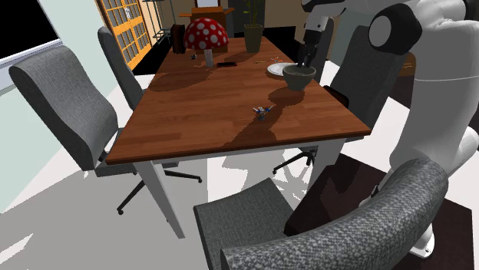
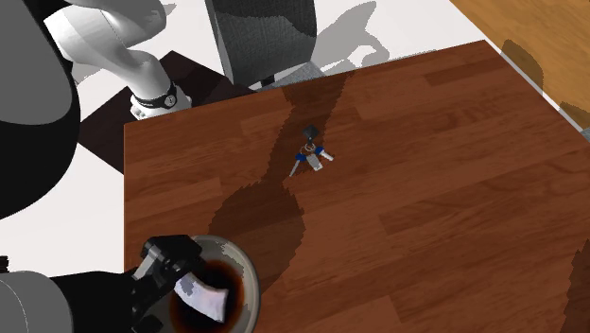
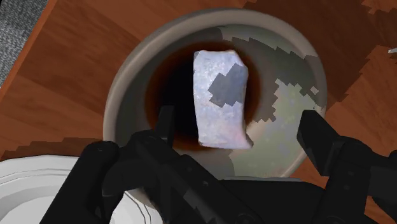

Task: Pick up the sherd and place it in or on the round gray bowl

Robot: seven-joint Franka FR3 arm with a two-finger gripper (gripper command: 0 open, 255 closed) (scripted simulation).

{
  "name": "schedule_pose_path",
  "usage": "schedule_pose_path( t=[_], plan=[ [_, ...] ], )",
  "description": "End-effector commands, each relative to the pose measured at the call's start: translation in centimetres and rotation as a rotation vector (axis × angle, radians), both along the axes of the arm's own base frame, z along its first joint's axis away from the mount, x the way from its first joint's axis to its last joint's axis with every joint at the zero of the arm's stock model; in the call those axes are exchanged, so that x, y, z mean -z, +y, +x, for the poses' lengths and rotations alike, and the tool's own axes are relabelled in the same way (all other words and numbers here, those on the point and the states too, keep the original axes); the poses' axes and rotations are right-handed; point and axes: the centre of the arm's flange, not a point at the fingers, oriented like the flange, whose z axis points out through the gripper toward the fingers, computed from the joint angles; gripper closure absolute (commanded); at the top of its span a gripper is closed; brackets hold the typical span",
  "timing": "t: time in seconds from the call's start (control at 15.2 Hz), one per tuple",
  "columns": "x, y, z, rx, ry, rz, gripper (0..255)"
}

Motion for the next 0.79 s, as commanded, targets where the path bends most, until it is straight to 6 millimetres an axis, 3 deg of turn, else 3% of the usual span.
schedule_pose_path(
  t=[0.0, 0.13, 0.4, 0.73],
  plan=[
    [0.0, 0.0, 0.0, 0.000, 0.000, 0.000, 0],
    [0.0, 0.0, 0.0, 0.000, 0.000, 0.000, 0],
    [-4.8, -1.2, -0.1, 0.000, 0.000, 0.000, 0],
    [-4.8, -1.2, -0.1, 0.000, 0.000, 0.000, 0]
  ],
)
